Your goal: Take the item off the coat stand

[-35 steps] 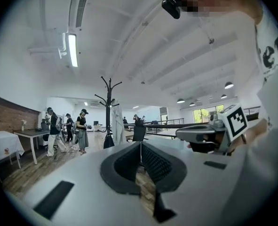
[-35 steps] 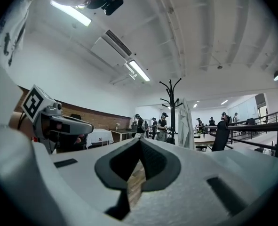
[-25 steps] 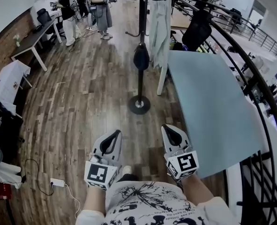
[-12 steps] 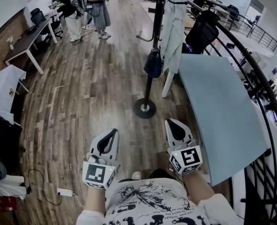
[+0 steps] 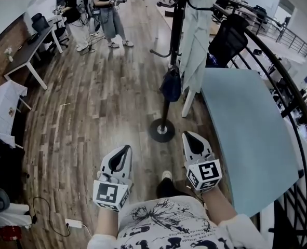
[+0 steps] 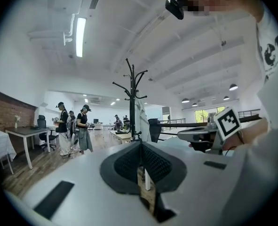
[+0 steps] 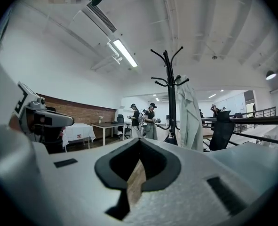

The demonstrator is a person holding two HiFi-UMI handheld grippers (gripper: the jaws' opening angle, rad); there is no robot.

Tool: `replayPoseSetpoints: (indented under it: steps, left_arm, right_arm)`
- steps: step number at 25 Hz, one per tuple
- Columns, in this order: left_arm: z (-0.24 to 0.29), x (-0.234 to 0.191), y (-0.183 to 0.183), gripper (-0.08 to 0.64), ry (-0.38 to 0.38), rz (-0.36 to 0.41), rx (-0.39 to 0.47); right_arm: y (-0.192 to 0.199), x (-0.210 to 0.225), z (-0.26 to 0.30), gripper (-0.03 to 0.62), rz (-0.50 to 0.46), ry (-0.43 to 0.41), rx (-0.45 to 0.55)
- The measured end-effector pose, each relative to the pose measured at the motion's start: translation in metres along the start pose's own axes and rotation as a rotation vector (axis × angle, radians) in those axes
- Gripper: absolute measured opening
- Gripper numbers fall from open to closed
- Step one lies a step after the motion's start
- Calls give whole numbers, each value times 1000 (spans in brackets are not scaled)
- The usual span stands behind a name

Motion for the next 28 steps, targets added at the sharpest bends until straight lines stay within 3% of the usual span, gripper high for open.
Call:
replayPoseSetpoints:
  steps: [7,12,21,28]
  left_arm:
    - [110,-19,-32,5,-16,17,16]
    - [178,-30,-27,5,-12,10,19]
    - [257,-47,-33,5,49,-51,12]
    - [300,-75,-31,5,137,-16,-22]
  right_arm:
    - [-12,84,89,-6,8,-8,-25]
    - [-9,125,136,-6,-4,-42,-41]
    - [4,162,195,-6,-34,-23,-130]
    - [10,164,234,-5,-45,19,-119]
Point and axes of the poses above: the fingertips, and each gripper's own axes: z forward along the fingers, x to its right, y out of its underside, the point moved 7 cm from there along -z, backward along the fingers
